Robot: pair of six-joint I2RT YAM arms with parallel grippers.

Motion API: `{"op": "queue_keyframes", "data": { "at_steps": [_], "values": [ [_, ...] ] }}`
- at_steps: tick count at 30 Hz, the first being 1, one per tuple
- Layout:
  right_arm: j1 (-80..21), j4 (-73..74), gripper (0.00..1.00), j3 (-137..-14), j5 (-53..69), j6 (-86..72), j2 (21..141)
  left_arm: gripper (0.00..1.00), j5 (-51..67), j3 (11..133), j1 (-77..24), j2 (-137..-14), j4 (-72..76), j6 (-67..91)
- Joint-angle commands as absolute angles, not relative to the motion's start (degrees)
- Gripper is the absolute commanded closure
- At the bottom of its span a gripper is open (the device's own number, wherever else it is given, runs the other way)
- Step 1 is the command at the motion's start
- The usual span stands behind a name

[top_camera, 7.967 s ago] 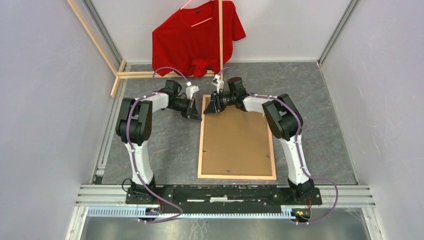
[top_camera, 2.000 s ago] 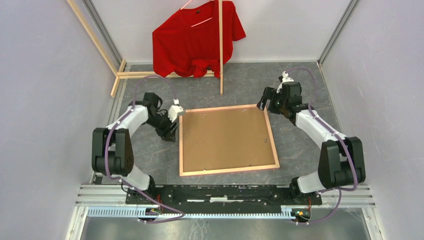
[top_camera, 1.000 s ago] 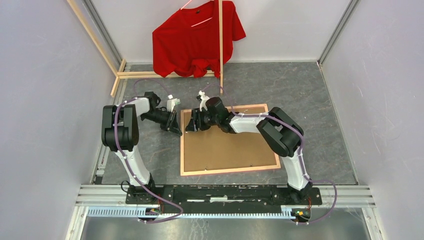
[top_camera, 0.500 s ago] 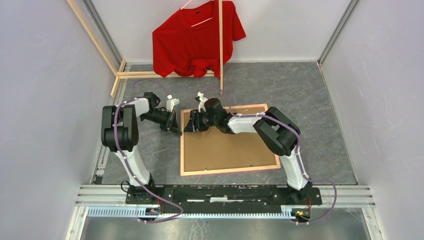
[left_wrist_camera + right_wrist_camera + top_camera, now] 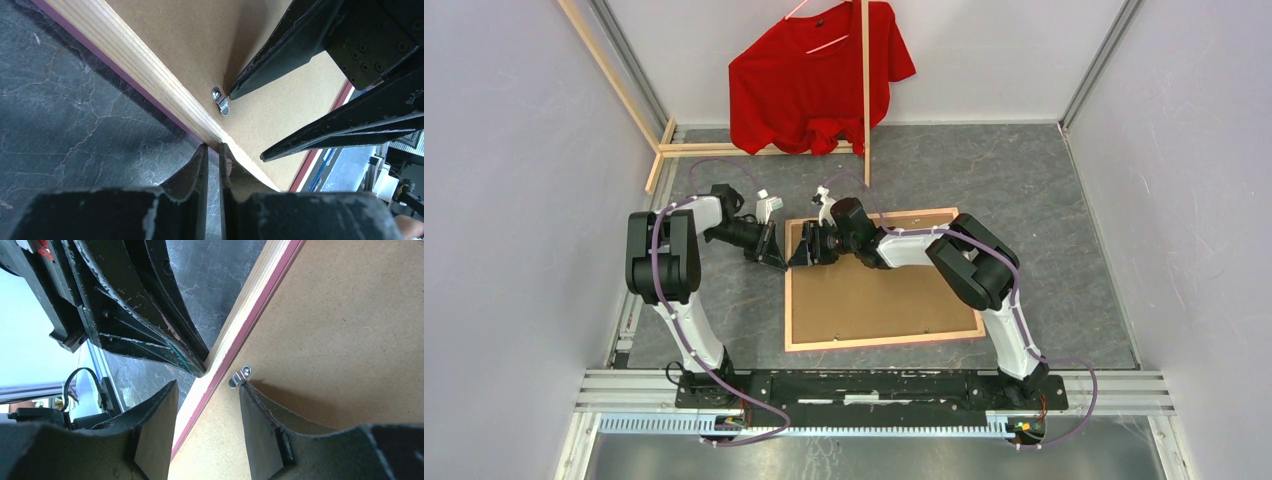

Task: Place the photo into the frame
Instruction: Install the photo frame at the center of the board.

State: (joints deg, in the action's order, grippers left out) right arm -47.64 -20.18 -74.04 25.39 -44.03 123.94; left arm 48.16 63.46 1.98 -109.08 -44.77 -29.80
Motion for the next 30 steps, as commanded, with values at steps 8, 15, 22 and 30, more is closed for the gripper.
{"op": "queue_keyframes", "data": {
  "at_steps": [8, 15, 22, 30],
  "values": [
    [-48.3, -23.2, 0.47, -77.1, 27.5, -46.5, 126.5, 0.91, 41.7, 62.1, 1.8, -109.3, -38.9, -31.1],
    [-48.3, -22.7, 0.48, -78.2, 27.9, -46.5, 127.1, 0.91, 41.6, 62.1, 1.8, -109.2, -39.0, -31.3],
    [-48.2, -22.4, 0.49, -79.2, 28.0, -46.4, 127.8, 0.91, 41.6, 62.1, 1.8, -109.3, -38.9, -31.3],
    [-46.7, -20.7, 0.44, -78.4, 29.1, -44.5, 123.6, 0.90, 40.7, 62.8, 1.8, -108.6, -40.4, -33.0]
  ]
}}
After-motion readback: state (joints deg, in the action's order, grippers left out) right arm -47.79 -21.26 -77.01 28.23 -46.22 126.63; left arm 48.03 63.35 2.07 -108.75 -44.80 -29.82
